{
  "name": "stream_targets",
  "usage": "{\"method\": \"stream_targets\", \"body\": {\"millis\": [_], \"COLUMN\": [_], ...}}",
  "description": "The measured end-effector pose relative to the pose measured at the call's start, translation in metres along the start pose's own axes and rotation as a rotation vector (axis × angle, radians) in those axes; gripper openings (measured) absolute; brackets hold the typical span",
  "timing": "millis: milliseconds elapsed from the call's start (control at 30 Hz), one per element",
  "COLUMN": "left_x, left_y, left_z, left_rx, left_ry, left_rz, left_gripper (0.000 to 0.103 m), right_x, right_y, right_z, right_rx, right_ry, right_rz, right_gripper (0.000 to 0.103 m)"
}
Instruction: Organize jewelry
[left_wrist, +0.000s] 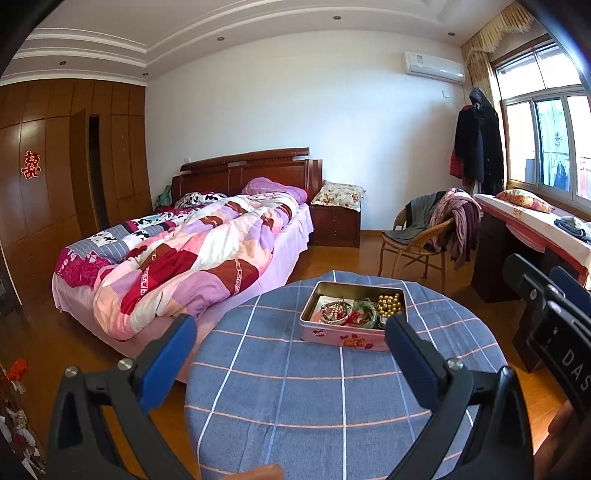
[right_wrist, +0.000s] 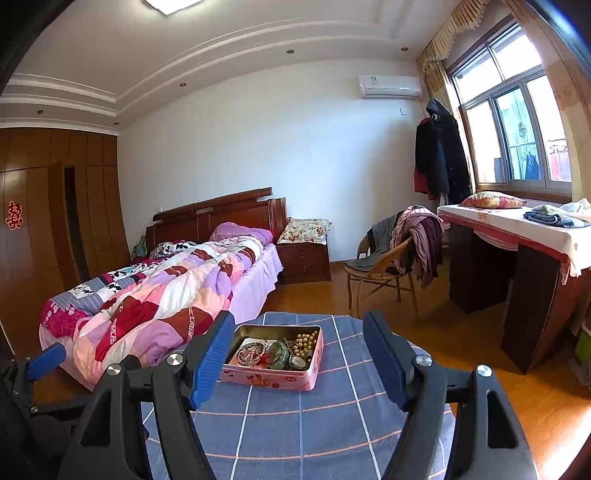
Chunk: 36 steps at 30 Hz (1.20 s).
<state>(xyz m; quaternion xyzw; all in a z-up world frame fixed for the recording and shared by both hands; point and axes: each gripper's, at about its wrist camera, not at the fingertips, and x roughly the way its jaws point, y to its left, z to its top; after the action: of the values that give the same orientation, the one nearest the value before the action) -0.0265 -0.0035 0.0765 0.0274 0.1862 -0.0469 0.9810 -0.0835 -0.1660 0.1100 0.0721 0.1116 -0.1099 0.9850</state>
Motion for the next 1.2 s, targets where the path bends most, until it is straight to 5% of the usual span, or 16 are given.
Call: {"method": "stream_targets", "body": {"millis": [1200], "left_x": [-0.0077], "left_y": [0.0007], "left_z": [0.0055], "left_rx": [-0.002], "left_ry": [-0.031], "left_rz": [0.028], "left_gripper": [0.103], "right_x": [-0.0028], "right_y": [-0.0001], "right_z": [0.0005], "right_rx": [-0.001], "right_ry": [-0.010], "right_rz": [-0.009], "right_gripper": [0.072]}}
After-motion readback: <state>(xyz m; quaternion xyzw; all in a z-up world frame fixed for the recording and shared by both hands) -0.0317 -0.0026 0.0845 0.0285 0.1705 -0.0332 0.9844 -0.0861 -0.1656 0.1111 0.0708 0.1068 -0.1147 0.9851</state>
